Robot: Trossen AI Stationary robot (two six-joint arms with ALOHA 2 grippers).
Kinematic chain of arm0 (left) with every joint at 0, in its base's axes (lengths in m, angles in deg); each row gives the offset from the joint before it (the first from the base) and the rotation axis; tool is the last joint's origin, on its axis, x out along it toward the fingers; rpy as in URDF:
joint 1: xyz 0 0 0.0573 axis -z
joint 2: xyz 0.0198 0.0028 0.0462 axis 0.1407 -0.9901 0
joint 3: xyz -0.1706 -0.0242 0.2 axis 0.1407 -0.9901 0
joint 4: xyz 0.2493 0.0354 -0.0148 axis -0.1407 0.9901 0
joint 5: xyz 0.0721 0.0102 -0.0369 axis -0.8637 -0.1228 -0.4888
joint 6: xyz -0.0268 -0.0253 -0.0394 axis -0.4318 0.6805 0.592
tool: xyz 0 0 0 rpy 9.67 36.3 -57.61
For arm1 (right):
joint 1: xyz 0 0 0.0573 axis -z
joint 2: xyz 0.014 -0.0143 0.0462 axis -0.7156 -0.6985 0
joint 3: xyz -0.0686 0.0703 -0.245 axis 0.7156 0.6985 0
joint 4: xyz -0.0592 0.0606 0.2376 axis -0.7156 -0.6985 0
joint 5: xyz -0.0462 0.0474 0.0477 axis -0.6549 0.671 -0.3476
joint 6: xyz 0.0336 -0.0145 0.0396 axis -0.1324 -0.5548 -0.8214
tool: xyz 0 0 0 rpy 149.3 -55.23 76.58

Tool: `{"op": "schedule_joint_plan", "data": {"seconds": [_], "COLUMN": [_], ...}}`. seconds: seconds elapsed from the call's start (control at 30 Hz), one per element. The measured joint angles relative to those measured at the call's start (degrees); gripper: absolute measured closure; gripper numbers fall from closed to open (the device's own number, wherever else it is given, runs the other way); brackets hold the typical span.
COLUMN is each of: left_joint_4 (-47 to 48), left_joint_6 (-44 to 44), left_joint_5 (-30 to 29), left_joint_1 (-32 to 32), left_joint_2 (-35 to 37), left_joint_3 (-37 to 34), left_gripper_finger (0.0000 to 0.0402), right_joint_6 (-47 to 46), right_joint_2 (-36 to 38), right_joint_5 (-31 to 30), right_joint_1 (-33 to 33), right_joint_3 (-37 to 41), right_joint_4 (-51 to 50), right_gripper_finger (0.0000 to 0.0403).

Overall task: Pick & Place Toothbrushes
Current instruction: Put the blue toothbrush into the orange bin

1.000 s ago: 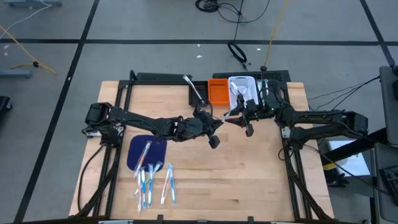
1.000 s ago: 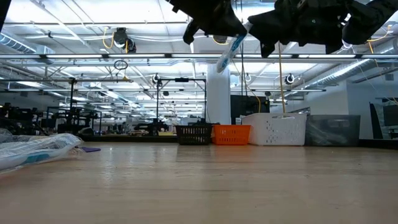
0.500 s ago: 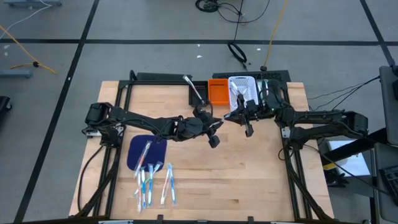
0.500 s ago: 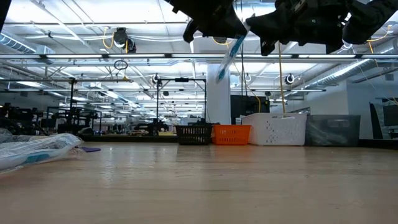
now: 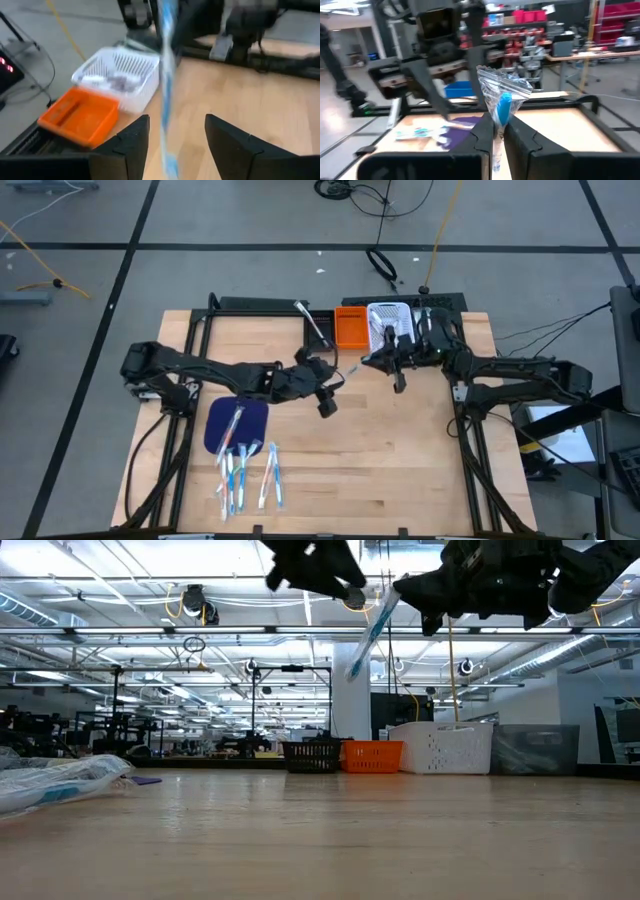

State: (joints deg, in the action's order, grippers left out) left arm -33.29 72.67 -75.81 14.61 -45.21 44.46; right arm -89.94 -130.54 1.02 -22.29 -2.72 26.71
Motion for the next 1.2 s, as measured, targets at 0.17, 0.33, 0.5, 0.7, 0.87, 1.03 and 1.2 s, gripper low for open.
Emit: {"op": "schedule_joint_plan", "data": {"seconds": [0.17,0.33,0.5,0.7,0.87,1.03,1.2], "left_joint_4": [8.3,12.0,14.6,15.2,15.7,16.7,18.1], "left_joint_6": [4.4,6.7,8.2,8.0,8.0,7.9,8.0], "left_joint_5": [0.0,0.0,0.0,0.0,0.0,0.0,0.0], "left_joint_1": [1.1,2.3,3.1,3.5,3.5,3.5,3.5], "left_joint_2": [1.9,1.9,1.9,1.9,1.9,1.9,1.9], "left_joint_3": [0.0,0.0,0.0,0.0,0.0,0.0,-0.1], "left_gripper_finger": [0.0209,0.0221,0.0233,0.0245,0.0249,0.0249,0.025], "right_joint_6": [0.6,5.0,6.5,9.5,14.2,15.1,15.6], "right_joint_2": [0.0,-0.8,-5.5,-14.7,-21.1,-24.7,-26.0], "right_joint_5": [-4.4,-9.3,-12.1,-15.1,-18.7,-19.3,-19.4], "right_joint_1": [4.3,7.8,11.1,13.8,15.6,17.3,18.5], "right_joint_3": [-0.8,-5.9,-11.2,-18.9,-27.9,-34.0,-35.6], "right_joint_4": [-3.1,-12.7,-18.1,-23.0,-32.1,-36.5,-41.9], "right_gripper_finger": [0.0386,0.0386,0.0386,0.0386,0.0386,0.0386,0.0386]}}
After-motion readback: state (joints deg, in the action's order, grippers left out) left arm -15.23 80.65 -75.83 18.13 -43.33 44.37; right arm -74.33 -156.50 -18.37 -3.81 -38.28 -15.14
